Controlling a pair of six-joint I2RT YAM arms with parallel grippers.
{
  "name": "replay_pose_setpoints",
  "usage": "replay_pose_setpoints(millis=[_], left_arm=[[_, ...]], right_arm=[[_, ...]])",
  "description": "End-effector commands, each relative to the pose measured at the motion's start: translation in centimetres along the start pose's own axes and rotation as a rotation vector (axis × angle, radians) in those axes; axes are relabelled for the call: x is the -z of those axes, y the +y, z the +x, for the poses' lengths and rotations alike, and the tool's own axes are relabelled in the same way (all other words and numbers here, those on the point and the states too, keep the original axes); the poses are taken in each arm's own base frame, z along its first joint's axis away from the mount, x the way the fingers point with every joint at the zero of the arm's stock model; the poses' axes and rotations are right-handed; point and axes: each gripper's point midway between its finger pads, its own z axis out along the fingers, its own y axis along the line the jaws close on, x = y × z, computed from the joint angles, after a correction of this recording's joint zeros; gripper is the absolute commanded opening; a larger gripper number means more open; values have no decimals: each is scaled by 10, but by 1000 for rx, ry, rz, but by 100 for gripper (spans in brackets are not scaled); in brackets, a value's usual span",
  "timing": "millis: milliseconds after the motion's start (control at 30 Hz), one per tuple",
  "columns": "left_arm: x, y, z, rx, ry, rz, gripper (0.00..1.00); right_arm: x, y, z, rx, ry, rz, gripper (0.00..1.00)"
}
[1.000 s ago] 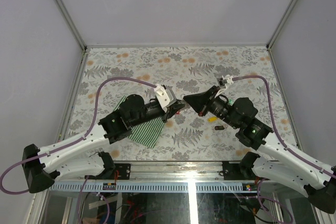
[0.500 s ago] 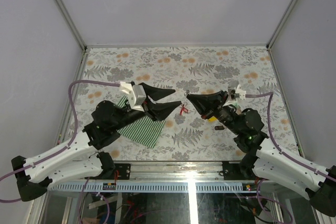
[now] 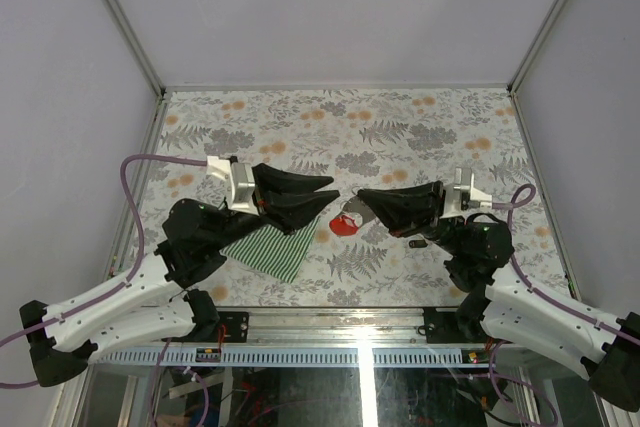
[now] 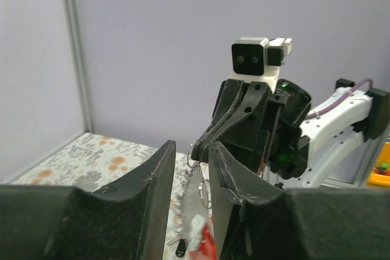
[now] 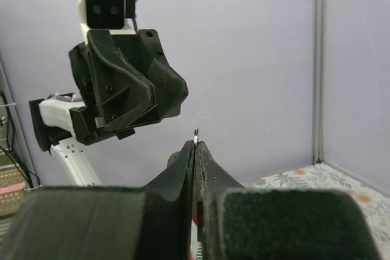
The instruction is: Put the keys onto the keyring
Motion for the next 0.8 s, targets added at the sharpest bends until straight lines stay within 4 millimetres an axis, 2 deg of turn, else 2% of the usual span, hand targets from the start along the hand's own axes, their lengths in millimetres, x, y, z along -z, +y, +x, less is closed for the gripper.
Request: replay_pose_setpoints(millis=[0,333,467,767], left_arm=[[-1,-20,-29,12,-112,92,31],[-4,-24,-26,24,-102,122,26],[-6,-28,-23,32,-90,149,16],[-7,-43,-19,53,-89,238,20]], right_arm=[[-11,32,-51,88,-140,-145,0],[-13,48,-62,125,-136,-224,0],[-12,52,-65,129,-139,-241,0],[-12,55,-67,130,-143,-256,0]])
